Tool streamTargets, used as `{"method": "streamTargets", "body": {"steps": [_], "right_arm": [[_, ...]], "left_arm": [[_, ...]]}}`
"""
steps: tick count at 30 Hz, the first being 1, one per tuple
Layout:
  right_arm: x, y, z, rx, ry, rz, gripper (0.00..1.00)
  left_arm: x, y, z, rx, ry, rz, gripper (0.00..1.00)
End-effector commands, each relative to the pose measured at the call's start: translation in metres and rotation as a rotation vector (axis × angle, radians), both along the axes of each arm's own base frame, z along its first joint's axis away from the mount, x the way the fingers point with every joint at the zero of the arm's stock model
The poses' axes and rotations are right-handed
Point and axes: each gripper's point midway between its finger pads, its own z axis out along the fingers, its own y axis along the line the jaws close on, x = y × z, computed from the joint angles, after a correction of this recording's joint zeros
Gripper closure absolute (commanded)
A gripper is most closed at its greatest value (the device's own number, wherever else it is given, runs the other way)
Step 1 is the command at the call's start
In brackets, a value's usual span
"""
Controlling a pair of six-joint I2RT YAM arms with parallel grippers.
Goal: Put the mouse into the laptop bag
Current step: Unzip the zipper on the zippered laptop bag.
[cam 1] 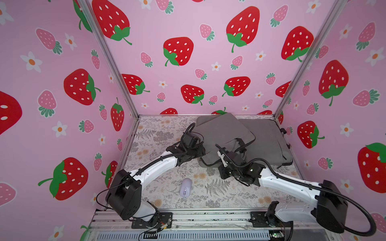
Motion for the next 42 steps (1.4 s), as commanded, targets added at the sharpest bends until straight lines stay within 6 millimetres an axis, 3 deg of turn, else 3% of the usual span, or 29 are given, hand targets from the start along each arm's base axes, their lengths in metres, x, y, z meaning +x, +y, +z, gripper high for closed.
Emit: {"method": "streamTargets", "body": {"steps": [1, 8, 13, 17, 19, 20, 22, 24, 31, 37, 42], "right_arm": [[-0.001, 0.046, 0.024, 0.084, -0.086, 0.045, 0.89], [0.005, 0.085, 0.016, 0.095, -0.157, 0.05, 0.94], [0.024, 0.104, 0.001, 0.099, -0.203, 0.003, 0.94], [0.037, 0.106, -0.003, 0.135, -0.204, -0.052, 0.94], [0.045, 0.099, -0.003, 0.151, -0.2, -0.099, 0.91], [0.048, 0.096, -0.003, 0.155, -0.201, -0.116, 0.89], [0.056, 0.088, -0.001, 0.163, -0.208, -0.154, 0.85], [0.061, 0.081, 0.001, 0.169, -0.209, -0.182, 0.82], [0.076, 0.073, 0.007, 0.191, -0.171, -0.218, 0.66], [0.08, 0.075, 0.012, 0.237, -0.143, -0.247, 0.67], [0.087, 0.065, 0.02, 0.271, -0.137, -0.322, 0.7]], "left_arm": [[0.0, 0.015, -0.013, 0.058, 0.017, 0.036, 0.26], [0.028, 0.031, -0.034, -0.021, 0.061, 0.086, 0.25], [0.053, 0.021, -0.033, -0.09, 0.025, 0.085, 0.25], [0.064, 0.007, -0.037, -0.135, 0.026, 0.054, 0.27], [0.069, 0.001, -0.041, -0.165, 0.03, 0.04, 0.39], [0.07, -0.001, -0.043, -0.18, 0.032, 0.034, 0.51], [0.068, -0.004, -0.047, -0.206, 0.051, 0.023, 0.82], [0.064, -0.005, -0.047, -0.217, 0.062, 0.01, 1.0], [0.043, 0.0, -0.034, -0.249, 0.061, 0.002, 1.0], [0.02, -0.01, -0.026, -0.303, 0.089, -0.017, 1.0], [0.005, -0.019, -0.016, -0.314, 0.076, -0.039, 1.0]]}}
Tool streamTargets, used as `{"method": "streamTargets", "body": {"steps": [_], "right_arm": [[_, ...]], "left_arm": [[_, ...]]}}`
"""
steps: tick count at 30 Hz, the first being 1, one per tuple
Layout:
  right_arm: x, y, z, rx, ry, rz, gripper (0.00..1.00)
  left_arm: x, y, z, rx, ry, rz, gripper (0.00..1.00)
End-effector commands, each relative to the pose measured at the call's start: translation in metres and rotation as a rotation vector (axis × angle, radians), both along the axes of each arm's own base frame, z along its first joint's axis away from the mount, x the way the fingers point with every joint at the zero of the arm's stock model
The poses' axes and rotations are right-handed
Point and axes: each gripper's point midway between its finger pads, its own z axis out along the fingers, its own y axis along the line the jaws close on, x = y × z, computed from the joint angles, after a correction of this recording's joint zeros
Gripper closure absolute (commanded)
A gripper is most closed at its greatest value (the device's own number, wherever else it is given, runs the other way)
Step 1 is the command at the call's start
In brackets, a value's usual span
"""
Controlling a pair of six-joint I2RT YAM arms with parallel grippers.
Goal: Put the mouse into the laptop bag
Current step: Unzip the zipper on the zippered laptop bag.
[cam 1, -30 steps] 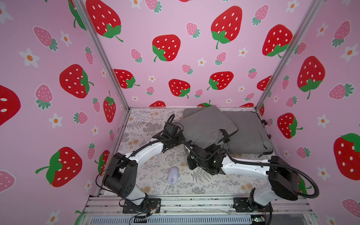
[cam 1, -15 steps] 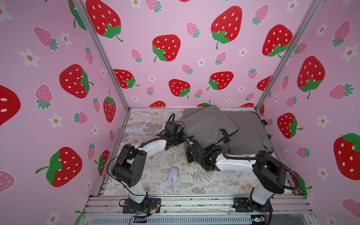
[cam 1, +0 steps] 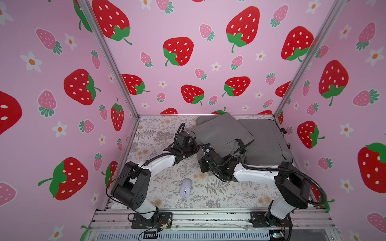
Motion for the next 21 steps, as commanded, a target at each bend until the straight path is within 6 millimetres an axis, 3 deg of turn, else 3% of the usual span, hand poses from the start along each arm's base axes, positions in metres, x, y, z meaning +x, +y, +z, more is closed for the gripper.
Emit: {"method": "streamTargets", "body": {"steps": [1, 7, 9, 12, 21], "right_arm": [[0.037, -0.024, 0.024, 0.052, -0.048, -0.184, 0.7], [0.044, -0.041, 0.048, 0.084, -0.052, -0.28, 0.71], [0.043, -0.047, 0.053, 0.083, -0.049, -0.302, 0.83], [0.041, -0.059, 0.054, 0.078, -0.028, -0.333, 0.91], [0.021, -0.097, 0.049, 0.047, 0.009, -0.366, 1.0]], "left_arm": [[-0.039, -0.023, 0.009, -0.05, 0.064, -0.113, 1.0], [-0.056, -0.041, 0.018, -0.065, 0.058, -0.163, 1.0], [-0.061, -0.043, 0.019, -0.064, 0.056, -0.166, 1.0], [-0.064, -0.043, 0.019, -0.077, 0.062, -0.161, 1.0], [-0.061, -0.035, 0.031, -0.059, 0.033, -0.144, 1.0]]}}
